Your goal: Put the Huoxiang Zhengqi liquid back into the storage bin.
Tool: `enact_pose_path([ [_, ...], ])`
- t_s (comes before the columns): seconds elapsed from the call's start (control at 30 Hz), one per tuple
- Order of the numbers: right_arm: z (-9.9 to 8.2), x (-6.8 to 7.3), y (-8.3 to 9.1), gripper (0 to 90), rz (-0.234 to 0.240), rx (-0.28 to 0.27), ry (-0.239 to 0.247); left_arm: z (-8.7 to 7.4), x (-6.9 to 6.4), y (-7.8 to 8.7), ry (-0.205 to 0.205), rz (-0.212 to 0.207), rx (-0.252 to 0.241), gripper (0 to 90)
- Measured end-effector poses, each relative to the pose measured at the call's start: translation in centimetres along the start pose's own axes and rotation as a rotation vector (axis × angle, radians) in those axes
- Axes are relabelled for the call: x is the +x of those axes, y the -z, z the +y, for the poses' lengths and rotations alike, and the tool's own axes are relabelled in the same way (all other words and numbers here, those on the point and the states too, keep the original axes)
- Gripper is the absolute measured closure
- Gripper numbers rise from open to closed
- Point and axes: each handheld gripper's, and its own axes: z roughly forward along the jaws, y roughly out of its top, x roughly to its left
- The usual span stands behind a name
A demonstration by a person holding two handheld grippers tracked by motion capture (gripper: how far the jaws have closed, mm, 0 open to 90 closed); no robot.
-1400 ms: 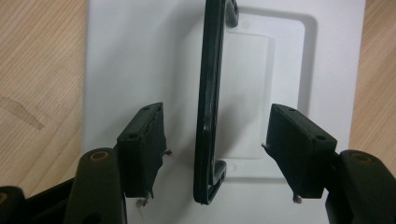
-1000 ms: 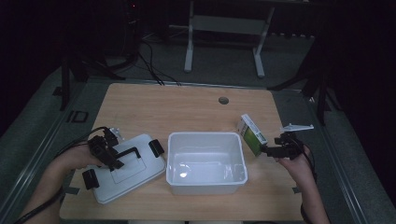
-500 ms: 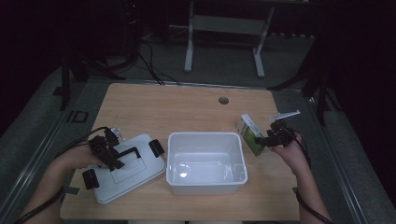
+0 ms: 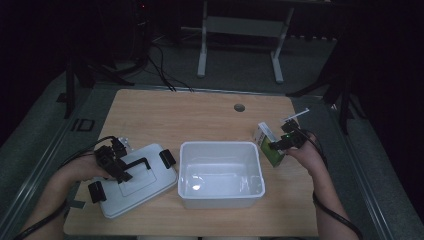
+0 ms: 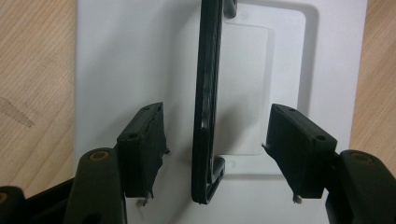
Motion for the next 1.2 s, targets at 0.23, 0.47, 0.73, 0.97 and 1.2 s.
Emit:
enact_pose_path([
  [0.23, 1.1, 0.2, -0.7, 33.5, 0.002, 0.055, 0.014, 0.0, 0.0, 0.0, 0.003, -0.001, 0.003, 37.8],
  [0.47, 2.1, -0.1, -1.7, 39.8, 0.002, 0.131, 0.027, 0.0, -0.1, -0.1, -0.004, -0.001, 0.003, 37.7],
  [0.73, 3.2, -0.2, -2.4, 44.3, 0.001, 0.214, 0.05, 0.2, -0.2, -0.1, -0.011, 0.007, 0.016, 37.8],
  [0.97, 4.0, -0.1, -2.8, 47.9, 0.008, 0.273, 0.057, 0.3, -0.2, -0.1, -0.018, 0.007, 0.022, 37.8],
  [1.2, 4.4, 0.1, -3.2, 55.2, 0.022, 0.308, 0.062, 0.3, -0.3, -0.3, -0.016, 0.003, 0.029, 37.8],
])
